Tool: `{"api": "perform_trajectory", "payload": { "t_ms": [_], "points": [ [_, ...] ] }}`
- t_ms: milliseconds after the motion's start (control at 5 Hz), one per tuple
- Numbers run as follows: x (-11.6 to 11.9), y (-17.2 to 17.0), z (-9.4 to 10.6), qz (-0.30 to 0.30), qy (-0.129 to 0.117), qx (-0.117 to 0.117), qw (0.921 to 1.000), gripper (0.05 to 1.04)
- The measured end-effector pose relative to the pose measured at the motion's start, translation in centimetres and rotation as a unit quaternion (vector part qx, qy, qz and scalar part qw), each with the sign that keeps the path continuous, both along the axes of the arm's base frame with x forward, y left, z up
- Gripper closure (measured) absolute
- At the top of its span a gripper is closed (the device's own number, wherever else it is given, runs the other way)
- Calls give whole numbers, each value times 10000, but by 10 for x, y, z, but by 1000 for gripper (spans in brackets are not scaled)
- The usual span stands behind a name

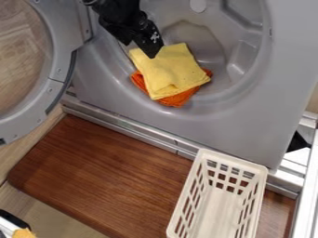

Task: Take the yellow cloth out of the washing machine

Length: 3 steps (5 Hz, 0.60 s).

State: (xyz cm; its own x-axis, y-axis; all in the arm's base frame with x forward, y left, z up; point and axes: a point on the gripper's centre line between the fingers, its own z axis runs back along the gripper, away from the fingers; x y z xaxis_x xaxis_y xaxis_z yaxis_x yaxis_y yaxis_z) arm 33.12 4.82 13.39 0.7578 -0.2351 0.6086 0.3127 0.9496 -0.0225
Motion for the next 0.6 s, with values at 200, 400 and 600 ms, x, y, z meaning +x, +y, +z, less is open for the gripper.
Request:
{"api": "perform_trajectory", "payload": {
  "t_ms": [200,400,600],
  "points": [
    [-1,0,-11,9,165,-56,9998,83],
    [5,-14,-31,-299,400,120,9987,83],
    [17,-23,-43,-438,518,197,9975,83]
  ]
}}
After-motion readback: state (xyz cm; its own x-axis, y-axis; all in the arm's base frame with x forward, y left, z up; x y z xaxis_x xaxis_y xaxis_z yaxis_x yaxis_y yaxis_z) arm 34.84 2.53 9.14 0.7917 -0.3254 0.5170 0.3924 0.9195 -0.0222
